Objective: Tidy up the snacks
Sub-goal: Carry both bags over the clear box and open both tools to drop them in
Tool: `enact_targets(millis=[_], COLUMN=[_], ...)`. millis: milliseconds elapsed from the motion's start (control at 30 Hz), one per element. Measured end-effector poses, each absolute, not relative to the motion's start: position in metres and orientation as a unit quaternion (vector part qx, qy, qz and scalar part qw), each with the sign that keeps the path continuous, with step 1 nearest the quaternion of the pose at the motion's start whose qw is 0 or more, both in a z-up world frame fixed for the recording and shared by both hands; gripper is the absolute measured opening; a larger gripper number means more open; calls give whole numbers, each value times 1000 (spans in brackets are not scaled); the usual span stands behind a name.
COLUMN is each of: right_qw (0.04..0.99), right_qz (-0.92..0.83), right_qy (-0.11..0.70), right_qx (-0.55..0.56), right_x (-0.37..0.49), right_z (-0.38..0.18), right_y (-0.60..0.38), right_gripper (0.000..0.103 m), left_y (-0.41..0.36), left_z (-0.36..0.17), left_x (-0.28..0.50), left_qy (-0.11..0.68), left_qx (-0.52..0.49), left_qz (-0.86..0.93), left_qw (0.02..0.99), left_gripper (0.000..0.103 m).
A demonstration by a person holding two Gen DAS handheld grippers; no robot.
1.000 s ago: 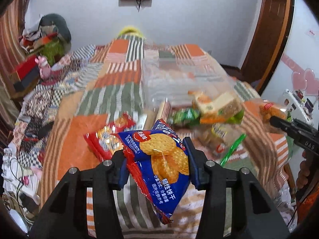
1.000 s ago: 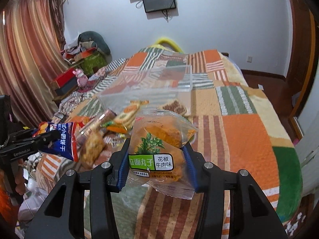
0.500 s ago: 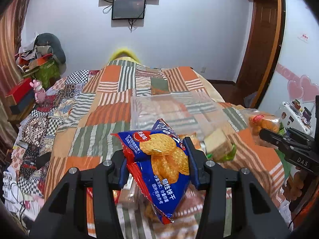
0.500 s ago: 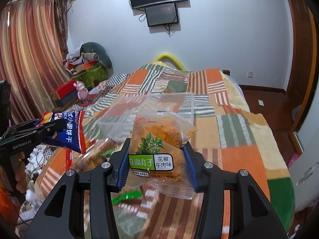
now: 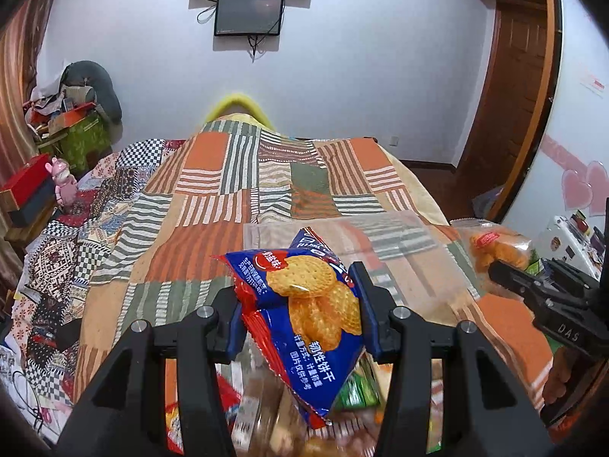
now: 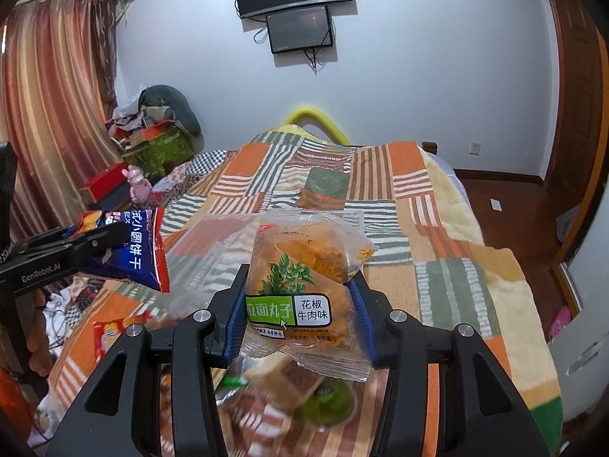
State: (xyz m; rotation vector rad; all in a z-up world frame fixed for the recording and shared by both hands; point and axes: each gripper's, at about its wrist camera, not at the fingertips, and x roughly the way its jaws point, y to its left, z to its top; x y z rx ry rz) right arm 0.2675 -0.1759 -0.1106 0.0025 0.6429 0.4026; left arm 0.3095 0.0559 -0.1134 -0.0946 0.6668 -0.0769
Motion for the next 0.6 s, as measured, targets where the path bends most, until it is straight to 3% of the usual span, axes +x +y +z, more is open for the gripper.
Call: enact_targets(millis=[600], right_qw=[906], right_qz=[198], right_qy=[372], right_qx=[-44], right_x=[321], right_z=[-149], right_y=[-144], right_gripper=[45], left_y=[53], left_z=[-171], left_x=[399], left_qy=[387], left_qx=[-42], left_qz=[-45], left_qw=[920], left_gripper=[49])
